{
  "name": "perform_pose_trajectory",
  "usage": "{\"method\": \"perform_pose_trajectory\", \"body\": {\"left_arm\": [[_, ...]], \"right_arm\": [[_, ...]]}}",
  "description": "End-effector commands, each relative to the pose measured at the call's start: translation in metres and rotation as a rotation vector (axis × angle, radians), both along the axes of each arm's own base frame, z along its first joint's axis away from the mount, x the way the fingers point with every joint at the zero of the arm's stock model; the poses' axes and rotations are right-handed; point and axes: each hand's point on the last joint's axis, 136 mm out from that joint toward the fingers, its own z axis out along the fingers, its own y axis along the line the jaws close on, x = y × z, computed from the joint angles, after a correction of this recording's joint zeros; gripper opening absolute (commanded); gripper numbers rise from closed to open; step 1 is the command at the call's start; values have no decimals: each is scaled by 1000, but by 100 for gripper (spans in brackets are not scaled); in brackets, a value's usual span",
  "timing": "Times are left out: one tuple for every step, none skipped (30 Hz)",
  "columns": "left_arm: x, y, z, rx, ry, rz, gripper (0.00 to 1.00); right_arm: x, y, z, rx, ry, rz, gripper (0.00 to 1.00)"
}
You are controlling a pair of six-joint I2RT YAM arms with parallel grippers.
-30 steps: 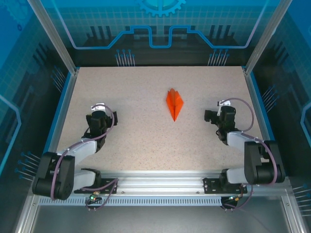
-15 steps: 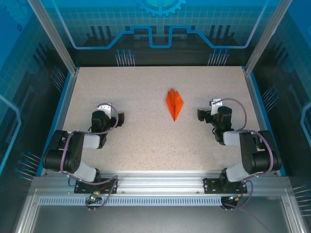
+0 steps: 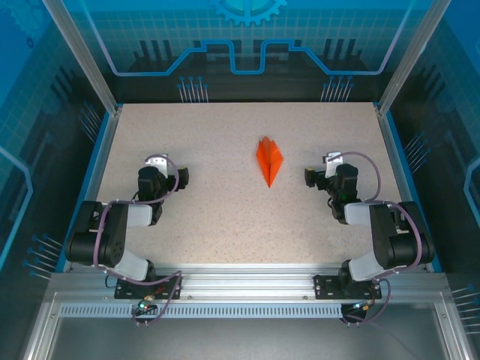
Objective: Fold a paper plane with a square sheet of paper (fold left side to right side)
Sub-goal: Reset both arms
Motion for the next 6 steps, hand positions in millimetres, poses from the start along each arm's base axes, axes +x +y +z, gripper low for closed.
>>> {"method": "perform_pose_trajectory", "body": {"left_arm": [[5, -2, 8, -14, -23, -14, 99], [5, -2, 8, -15, -24, -15, 99], [5, -2, 8, -15, -23, -13, 99], [5, -2, 8, -16, -24, -14, 99], [5, -2, 8, -15, -25, -14, 99], [5, -2, 8, -14, -24, -15, 99]], "right_arm": [[5, 5, 7, -7, -30, 19, 100], [5, 4, 7, -7, -30, 20, 100], [5, 4, 7, -6, -30, 19, 100], [5, 5, 7, -6, -30, 20, 100], [5, 5, 7, -5, -30, 20, 100], [5, 4, 7, -6, -30, 20, 100]]}}
